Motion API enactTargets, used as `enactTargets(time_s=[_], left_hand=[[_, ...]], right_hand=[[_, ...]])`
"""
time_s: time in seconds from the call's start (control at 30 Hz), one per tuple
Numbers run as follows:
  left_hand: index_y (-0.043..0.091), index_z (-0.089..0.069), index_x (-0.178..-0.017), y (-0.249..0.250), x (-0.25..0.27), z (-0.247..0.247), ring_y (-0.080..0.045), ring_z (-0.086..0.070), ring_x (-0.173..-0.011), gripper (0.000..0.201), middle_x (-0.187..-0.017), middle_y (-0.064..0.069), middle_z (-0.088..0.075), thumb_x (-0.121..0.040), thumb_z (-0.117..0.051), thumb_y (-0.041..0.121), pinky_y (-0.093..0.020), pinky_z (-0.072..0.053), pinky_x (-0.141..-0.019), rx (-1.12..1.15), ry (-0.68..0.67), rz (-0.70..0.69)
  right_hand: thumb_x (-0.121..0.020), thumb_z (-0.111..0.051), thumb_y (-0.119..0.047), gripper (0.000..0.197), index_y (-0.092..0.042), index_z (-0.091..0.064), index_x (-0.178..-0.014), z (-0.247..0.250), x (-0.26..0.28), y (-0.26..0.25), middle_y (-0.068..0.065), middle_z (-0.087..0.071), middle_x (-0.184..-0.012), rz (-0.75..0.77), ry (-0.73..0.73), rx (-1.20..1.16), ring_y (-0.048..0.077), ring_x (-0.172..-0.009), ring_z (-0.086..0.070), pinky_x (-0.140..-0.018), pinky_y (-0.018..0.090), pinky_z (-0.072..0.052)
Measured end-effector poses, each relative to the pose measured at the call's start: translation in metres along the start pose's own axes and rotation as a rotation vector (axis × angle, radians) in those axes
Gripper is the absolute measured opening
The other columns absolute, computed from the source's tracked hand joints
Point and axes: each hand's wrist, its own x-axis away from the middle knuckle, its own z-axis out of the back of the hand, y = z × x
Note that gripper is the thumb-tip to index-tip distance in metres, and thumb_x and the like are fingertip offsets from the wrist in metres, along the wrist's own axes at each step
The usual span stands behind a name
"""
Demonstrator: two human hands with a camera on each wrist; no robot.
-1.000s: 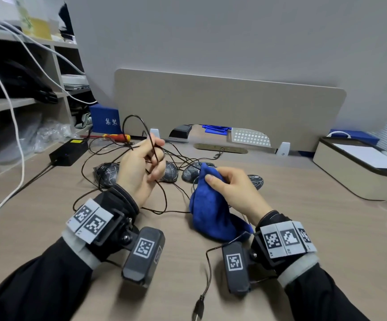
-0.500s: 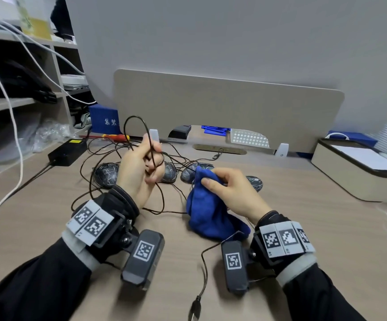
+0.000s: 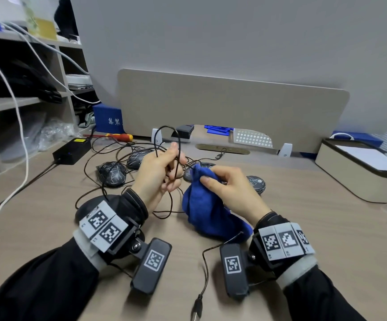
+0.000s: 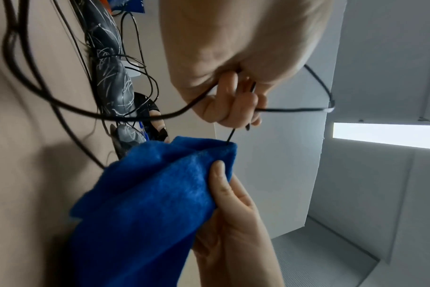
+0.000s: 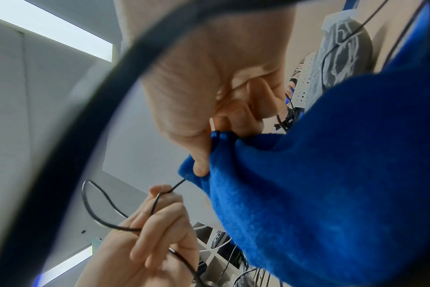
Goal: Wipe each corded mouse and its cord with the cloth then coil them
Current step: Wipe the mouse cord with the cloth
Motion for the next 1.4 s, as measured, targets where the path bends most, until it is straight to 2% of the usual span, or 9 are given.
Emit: enactTargets(time_s=[0.13, 0.37, 0.53, 0.63, 0.73, 0.9, 1.07, 1.23, 1.4], left_hand=[[0.002, -0.053, -0.076, -0.004, 0.001, 0.000, -0.006, -0.024, -0.031, 0.042, -0.043, 0.002, -0.031, -0.105, -0.040, 0.029, -0.015, -0.019, -0.031, 0.026, 0.071, -0.042], [0.006, -0.059, -0.085, -0.011, -0.005, 0.008, -0.011, -0.034, -0.033, 0.043, -0.058, -0.005, -0.042, -0.106, -0.039, 0.037, -0.015, -0.021, -0.033, -0.052, 0.110, 0.069], [0.017, -0.041, -0.067, -0.004, -0.003, 0.004, -0.012, -0.031, -0.040, 0.044, -0.051, 0.002, -0.039, -0.106, -0.040, 0.037, -0.017, -0.022, -0.036, 0.023, 0.195, -0.049], [0.017, -0.036, -0.066, 0.000, -0.005, 0.007, -0.011, -0.027, -0.039, 0.046, -0.048, 0.003, -0.034, -0.106, -0.039, 0.038, -0.018, -0.019, -0.035, 0.071, 0.264, -0.069], [0.018, -0.035, -0.065, 0.004, -0.006, 0.011, -0.013, -0.026, -0.037, 0.046, -0.051, 0.000, -0.032, -0.107, -0.038, 0.037, -0.018, -0.019, -0.034, 0.132, 0.296, -0.070], [0.018, -0.035, -0.065, 0.006, -0.007, 0.013, -0.013, -0.023, -0.040, 0.046, -0.056, -0.002, -0.031, -0.107, -0.036, 0.037, -0.016, -0.019, -0.033, 0.170, 0.287, -0.104], [0.019, -0.036, -0.068, 0.007, -0.007, 0.012, -0.012, -0.022, -0.040, 0.043, -0.058, 0.000, -0.029, -0.106, -0.037, 0.040, -0.021, -0.014, -0.036, 0.253, 0.141, -0.007], [0.020, -0.037, -0.070, 0.009, -0.002, 0.006, -0.008, -0.021, -0.034, 0.041, -0.057, 0.003, -0.032, -0.104, -0.036, 0.043, -0.018, -0.013, -0.035, 0.270, -0.059, 0.140], [0.018, -0.045, -0.078, 0.007, -0.002, 0.003, -0.005, -0.024, -0.028, 0.036, -0.065, -0.001, -0.052, -0.105, -0.034, 0.038, -0.015, -0.010, -0.028, 0.252, -0.069, 0.124]], right_hand=[[-0.097, -0.062, -0.018, 0.013, -0.012, -0.073, -0.093, 0.005, -0.001, 0.003, 0.006, -0.071, -0.083, -0.062, 0.042, -0.032, 0.007, -0.077, -0.058, -0.072, 0.033, -0.051], [-0.102, -0.052, -0.009, 0.018, -0.007, -0.068, -0.095, 0.006, 0.002, -0.007, -0.018, -0.058, -0.053, -0.178, 0.145, -0.259, -0.005, -0.044, -0.048, -0.043, 0.011, -0.035], [-0.097, -0.052, -0.006, 0.023, -0.004, -0.061, -0.077, 0.007, 0.001, -0.013, -0.011, -0.049, -0.049, -0.239, 0.333, -0.388, 0.003, -0.044, -0.043, -0.041, 0.017, -0.031], [-0.082, -0.056, -0.013, 0.016, -0.002, -0.055, -0.071, 0.019, -0.001, -0.010, -0.001, -0.052, -0.060, -0.232, 0.592, -0.559, 0.009, -0.052, -0.045, -0.048, 0.021, -0.033], [-0.070, -0.054, -0.020, 0.013, -0.008, -0.054, -0.073, 0.025, 0.000, -0.010, 0.004, -0.046, -0.069, -0.282, 0.655, -0.573, 0.015, -0.065, -0.041, -0.056, 0.026, -0.031], [-0.069, -0.053, -0.022, 0.021, -0.001, -0.049, -0.067, 0.017, 0.002, -0.016, 0.007, -0.038, -0.074, -0.260, 0.579, -0.475, 0.018, -0.070, -0.036, -0.062, 0.033, -0.029], [-0.093, -0.054, -0.010, 0.018, 0.003, -0.065, -0.087, 0.021, 0.002, -0.018, 0.008, -0.049, -0.068, -0.210, 0.506, -0.544, 0.010, -0.051, -0.044, -0.043, 0.018, -0.032], [-0.091, -0.053, -0.028, 0.030, -0.011, -0.070, -0.108, 0.014, 0.003, -0.021, 0.009, -0.036, -0.072, -0.110, 0.189, -0.540, 0.015, -0.054, -0.034, -0.044, 0.022, -0.023], [-0.091, -0.052, -0.032, 0.055, 0.013, -0.049, -0.122, 0.004, 0.007, -0.023, 0.009, -0.043, -0.068, -0.171, -0.209, -0.532, 0.015, -0.045, -0.039, -0.039, 0.021, -0.031]])
